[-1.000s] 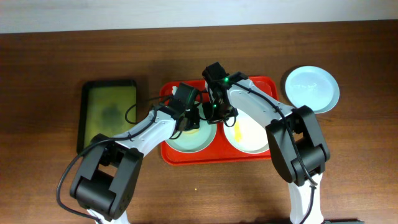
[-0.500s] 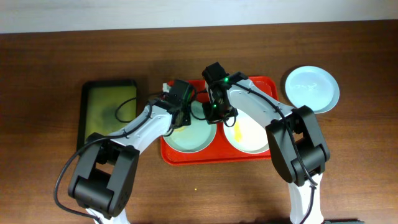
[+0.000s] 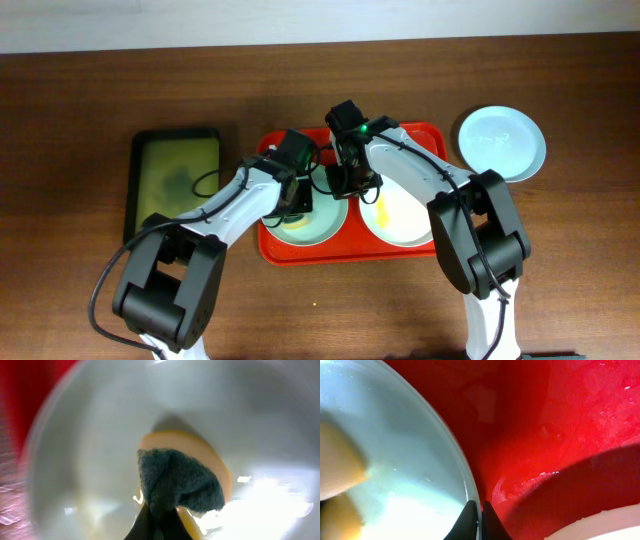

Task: Clean dirty plates on tray and stack at the side
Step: 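Lift the left gripper with sponge back over the water tray, then carry the light green plate right and stack it on the blue plate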

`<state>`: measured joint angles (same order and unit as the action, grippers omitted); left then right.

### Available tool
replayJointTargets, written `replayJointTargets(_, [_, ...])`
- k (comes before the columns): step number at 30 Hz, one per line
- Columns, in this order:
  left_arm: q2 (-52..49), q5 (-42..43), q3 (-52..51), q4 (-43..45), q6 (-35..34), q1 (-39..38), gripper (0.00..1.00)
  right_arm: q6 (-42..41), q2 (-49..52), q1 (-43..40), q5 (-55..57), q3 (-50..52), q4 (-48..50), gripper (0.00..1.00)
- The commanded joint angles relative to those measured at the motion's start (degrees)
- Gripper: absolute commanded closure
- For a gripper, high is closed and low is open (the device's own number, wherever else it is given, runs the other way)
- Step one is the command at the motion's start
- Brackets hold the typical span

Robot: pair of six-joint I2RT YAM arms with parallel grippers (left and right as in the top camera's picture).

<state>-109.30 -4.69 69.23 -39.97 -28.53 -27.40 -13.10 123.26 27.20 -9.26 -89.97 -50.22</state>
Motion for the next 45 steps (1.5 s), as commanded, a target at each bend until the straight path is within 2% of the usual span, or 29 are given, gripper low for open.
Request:
replayJointTargets(1, [-1.16, -18.14, -0.52, -4.13, 1.14, 0.46, 1.00, 0.42, 0.04, 0.15, 2.43, 1.16, 0.09, 0.96])
replayJointTargets(5, [0.48, -18.69, 0.72, -5.31, 0.68, 0.46, 1.00, 0.39, 0.04, 0.15, 2.40, 1.16, 0.09, 0.96])
replayJointTargets(8, [2.71, -18.43, 1.55, -4.87, -2.10, 0.46, 1.00, 0.42, 0.02, 0.15, 2.40, 1.14, 0.24, 0.96])
replayJointTargets(10, [4.52, -16.09, 1.60, -3.23, -2.10, 0.68, 1.00, 0.48, -0.33, 0.15, 2.40, 0.22, -0.22, 0.96])
replayJointTargets(13, [6.91, -9.18, 1.60, -0.85, -2.08, 2.16, 1.00, 0.87, -1.66, 0.17, 2.40, -2.47, -1.73, 0.96])
replayJointTargets(14, [8.15, -3.98, 1.60, 0.13, -2.01, 3.54, 1.00, 0.87, -2.86, 0.17, 2.40, -3.87, -2.38, 0.96])
replayJointTargets(16, [9.68, 5.44, 1.60, 0.96, 0.98, 6.25, 1.00, 2.25, -4.83, 0.17, 2.43, -5.57, -2.99, 0.96])
replayJointTargets(19, [11.23, 15.32, 1.60, 0.85, 4.66, 10.25, 1.00, 4.33, -7.89, 0.17, 4.44, -7.17, -3.52, 0.96])
replayJointTargets(21, [12.31, 19.85, 1.60, 0.42, 5.18, 13.62, 1.00, 4.68, -9.79, 0.17, 9.31, -7.39, -3.65, 0.96])
replayJointTargets(24, [13.51, 21.03, 1.60, -1.62, 5.77, 19.87, 1.00, 9.16, -12.41, 0.52, 17.92, -7.39, -4.00, 0.96])
replayJointTargets(31, [13.60, 21.00, 1.57, -6.27, 7.87, 29.79, 1.00, 14.03, -14.58, 7.48, 52.24, -7.45, -4.20, 0.96])
replayJointTargets(36, [13.60, 21.00, 1.57, -6.21, 9.86, 31.10, 1.00, 26.18, -14.58, 15.50, 71.06, -7.45, -2.16, 0.96])
replayJointTargets(40, [13.60, 21.03, 1.53, -6.27, 10.03, 31.04, 1.00, 35.47, -14.58, 21.24, 88.13, -7.45, 5.18, 0.96])
replayJointTargets(42, [13.60, 21.03, 1.53, -6.36, 10.03, 31.04, 1.00, 40.76, -14.58, 22.88, 90.58, -7.45, 9.31, 0.96])
replayJointTargets(45, [13.60, 21.00, 1.51, -6.40, 10.03, 31.04, 1.00, 42.86, -14.58, 23.78, 90.49, -7.45, 11.52, 0.96])
